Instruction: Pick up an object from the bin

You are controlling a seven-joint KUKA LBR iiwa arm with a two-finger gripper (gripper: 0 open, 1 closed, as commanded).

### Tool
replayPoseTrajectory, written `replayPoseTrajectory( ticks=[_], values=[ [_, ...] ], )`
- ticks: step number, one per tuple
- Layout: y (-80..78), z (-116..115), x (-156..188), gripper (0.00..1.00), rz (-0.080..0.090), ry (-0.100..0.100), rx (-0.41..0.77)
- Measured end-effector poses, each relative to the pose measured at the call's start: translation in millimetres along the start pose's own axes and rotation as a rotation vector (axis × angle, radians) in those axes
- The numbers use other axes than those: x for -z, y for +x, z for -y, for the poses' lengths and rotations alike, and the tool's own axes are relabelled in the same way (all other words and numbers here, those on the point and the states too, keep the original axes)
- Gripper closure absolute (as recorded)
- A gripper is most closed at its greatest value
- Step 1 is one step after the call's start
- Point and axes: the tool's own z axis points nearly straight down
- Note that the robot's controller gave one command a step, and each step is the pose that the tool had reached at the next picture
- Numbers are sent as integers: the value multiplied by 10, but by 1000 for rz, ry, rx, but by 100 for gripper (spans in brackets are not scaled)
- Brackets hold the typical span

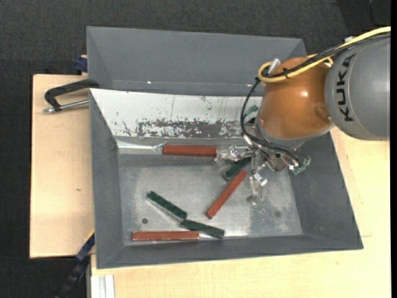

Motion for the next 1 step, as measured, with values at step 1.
replayPoseTrajectory(
  ticks=[1],
  values=[
    [18, -164, -651, 0, -6, -5, 127]
  ],
)
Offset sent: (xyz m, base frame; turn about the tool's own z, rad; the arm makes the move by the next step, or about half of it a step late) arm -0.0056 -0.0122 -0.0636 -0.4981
